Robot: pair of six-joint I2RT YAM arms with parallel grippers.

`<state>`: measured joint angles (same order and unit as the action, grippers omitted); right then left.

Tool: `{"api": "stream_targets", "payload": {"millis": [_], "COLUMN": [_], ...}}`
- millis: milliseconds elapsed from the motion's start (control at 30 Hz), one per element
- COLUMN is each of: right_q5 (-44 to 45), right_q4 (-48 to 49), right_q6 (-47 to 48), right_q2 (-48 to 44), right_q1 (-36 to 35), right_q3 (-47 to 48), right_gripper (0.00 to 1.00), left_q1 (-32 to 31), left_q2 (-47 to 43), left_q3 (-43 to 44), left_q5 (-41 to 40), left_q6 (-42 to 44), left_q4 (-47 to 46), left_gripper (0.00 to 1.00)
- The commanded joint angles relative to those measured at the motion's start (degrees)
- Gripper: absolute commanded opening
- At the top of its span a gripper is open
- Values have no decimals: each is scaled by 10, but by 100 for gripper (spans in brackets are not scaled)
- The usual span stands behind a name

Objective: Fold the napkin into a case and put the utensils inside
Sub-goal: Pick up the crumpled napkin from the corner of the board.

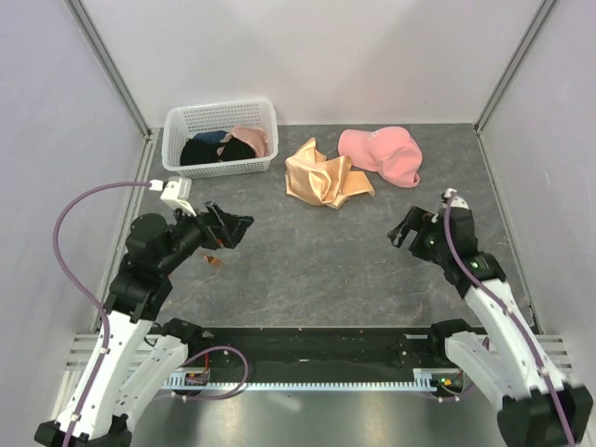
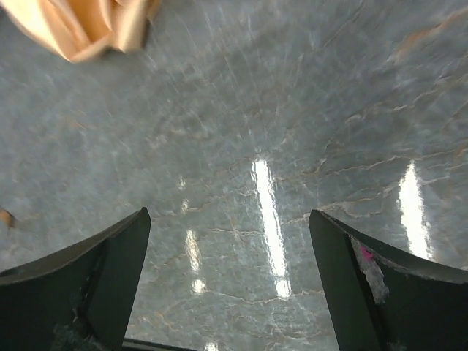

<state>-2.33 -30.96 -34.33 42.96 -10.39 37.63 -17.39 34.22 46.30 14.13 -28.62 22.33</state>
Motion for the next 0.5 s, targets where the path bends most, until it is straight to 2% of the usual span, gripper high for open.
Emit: {"api": "stream_targets", "payload": {"millis": [0,67,233,367,467], "right_q5": [-58,-58,-65,-70,-72], "right_q4": [70,127,194,212,234], "right_q6": [-2,3,7,-5,-3], "right_q2": [111,188,376,463,503], "right_q1": [-1,-2,-1,-2,0], "right_q3": [8,26,132,194,220], "right_gripper": [98,98,98,98,98], "left_q1": [1,-8,-127,-178,-205], "left_q2": [90,145,268,411,486], "left_q3": [19,25,104,191,252], "left_q5": [112,106,-61,-173,-205], "left_q6": [-22,-41,-30,-10,33], "left_q4": [36,32,34,26,-9], "left_gripper": [100,95,93,95,98]}}
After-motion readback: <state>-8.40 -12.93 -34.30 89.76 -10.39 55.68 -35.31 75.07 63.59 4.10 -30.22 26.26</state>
